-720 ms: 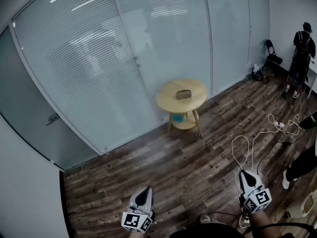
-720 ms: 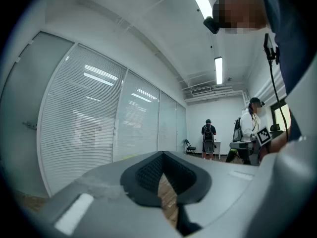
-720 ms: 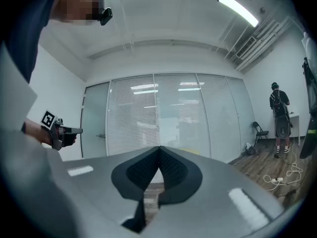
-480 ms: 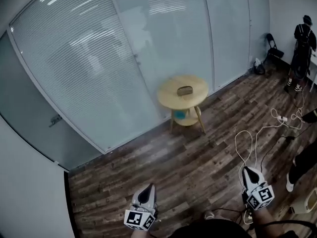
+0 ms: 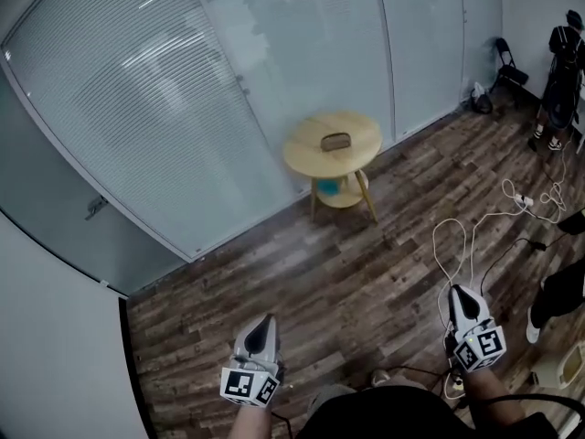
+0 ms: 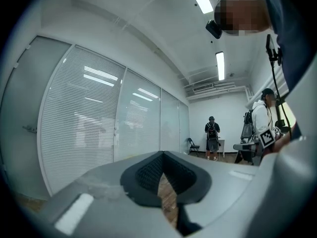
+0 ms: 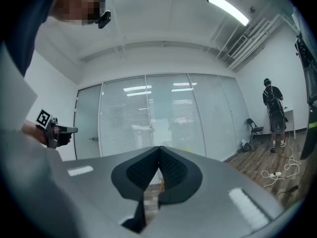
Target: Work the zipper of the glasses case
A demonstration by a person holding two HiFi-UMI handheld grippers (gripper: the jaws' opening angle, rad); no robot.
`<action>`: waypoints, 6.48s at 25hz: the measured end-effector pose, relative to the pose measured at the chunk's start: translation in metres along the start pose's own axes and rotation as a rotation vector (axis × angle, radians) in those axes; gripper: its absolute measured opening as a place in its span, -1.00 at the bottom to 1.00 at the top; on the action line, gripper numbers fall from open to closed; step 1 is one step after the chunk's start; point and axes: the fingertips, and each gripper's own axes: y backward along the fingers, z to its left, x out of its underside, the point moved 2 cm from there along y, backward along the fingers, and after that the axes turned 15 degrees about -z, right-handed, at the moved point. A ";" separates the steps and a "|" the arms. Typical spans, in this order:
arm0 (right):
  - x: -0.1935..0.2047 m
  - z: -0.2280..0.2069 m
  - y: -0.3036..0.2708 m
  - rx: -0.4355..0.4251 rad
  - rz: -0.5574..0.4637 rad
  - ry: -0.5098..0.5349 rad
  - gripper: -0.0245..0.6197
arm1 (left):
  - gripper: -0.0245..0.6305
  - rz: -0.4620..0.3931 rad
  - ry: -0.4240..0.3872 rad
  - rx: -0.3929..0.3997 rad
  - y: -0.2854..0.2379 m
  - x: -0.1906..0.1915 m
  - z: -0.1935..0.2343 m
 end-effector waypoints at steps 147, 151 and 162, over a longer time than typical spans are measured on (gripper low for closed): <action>0.589 -0.237 -0.933 -1.068 0.970 0.410 0.49 | -0.91 0.249 0.197 0.193 -0.938 0.371 0.461; 0.598 -0.235 -0.937 -1.079 0.961 0.422 0.47 | -0.91 0.259 0.194 0.181 -0.935 0.377 0.464; 0.604 -0.229 -0.944 -1.074 1.029 0.383 0.14 | -0.91 0.271 0.187 0.163 -0.930 0.378 0.468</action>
